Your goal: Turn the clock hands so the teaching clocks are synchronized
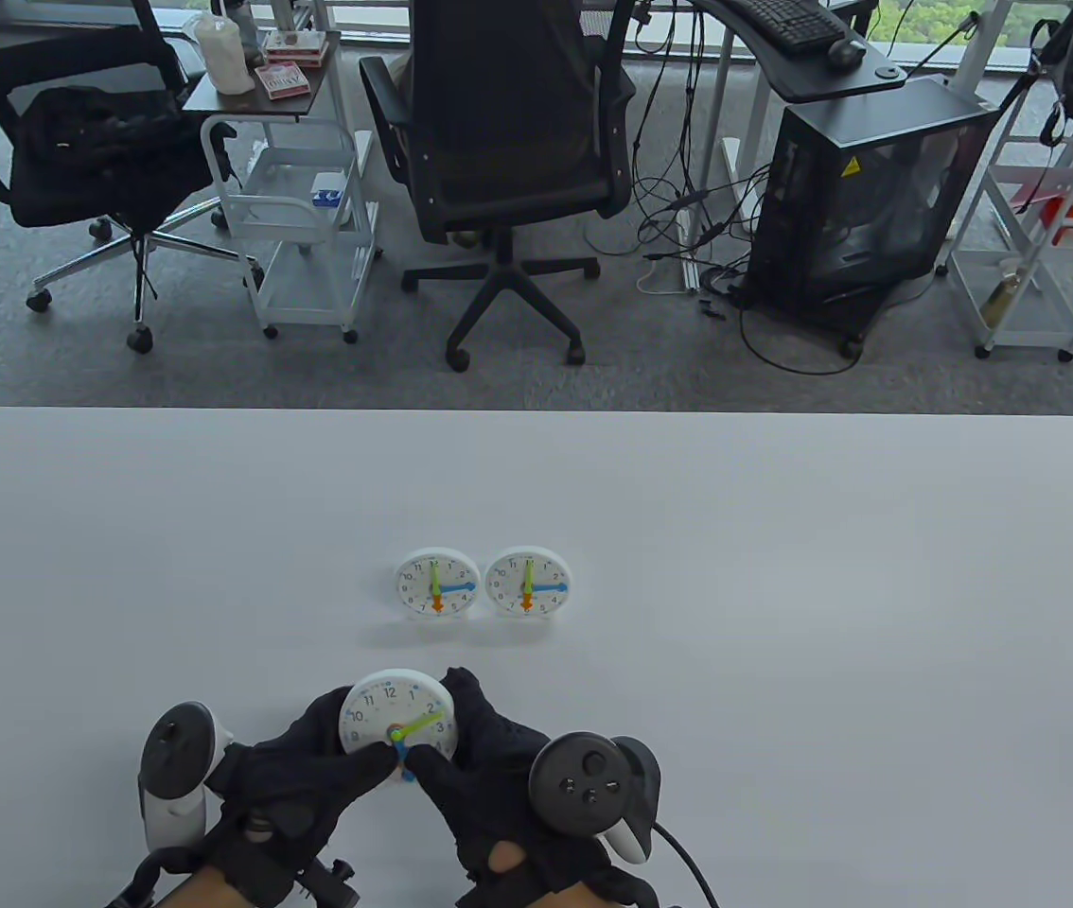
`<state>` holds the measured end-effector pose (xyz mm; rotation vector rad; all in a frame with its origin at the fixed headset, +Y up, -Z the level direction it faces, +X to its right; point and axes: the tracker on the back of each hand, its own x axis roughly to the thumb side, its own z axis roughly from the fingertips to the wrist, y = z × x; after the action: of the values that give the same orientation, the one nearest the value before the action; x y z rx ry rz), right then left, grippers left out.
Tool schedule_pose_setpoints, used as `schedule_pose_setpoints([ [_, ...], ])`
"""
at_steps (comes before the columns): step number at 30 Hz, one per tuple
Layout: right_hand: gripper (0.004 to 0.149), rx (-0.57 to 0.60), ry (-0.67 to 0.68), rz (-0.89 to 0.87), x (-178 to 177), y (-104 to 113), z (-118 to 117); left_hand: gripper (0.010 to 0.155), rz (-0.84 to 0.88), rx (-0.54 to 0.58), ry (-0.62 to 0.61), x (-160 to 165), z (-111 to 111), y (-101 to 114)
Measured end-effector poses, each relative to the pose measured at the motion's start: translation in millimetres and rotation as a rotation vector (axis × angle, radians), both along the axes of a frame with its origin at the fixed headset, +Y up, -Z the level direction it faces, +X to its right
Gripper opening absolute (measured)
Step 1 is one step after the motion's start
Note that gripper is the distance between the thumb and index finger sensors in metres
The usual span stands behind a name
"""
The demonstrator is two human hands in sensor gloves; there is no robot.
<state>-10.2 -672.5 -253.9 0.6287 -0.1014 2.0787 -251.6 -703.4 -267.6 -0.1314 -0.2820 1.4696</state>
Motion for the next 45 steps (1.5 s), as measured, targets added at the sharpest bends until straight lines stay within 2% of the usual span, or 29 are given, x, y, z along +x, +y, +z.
schedule_pose_setpoints([
  [4,0.109,0.048,0.017,0.16,-9.8,-3.0,0.4,0.057,-0.003,-0.011,0.027,-2.0,0.3,-0.5],
  [7,0.109,0.059,0.003,0.181,-10.4,-4.0,0.1,0.057,-0.013,-0.015,0.024,-0.8,0.4,-1.9],
  [14,0.105,0.1,-0.033,0.211,-10.3,-2.0,0.4,0.056,-0.006,-0.02,0.013,1.5,2.3,-1.5],
  [45,0.088,0.099,-0.032,0.178,-7.9,-0.6,0.0,0.056,-0.008,-0.027,-0.009,-0.1,0.4,-2.0],
])
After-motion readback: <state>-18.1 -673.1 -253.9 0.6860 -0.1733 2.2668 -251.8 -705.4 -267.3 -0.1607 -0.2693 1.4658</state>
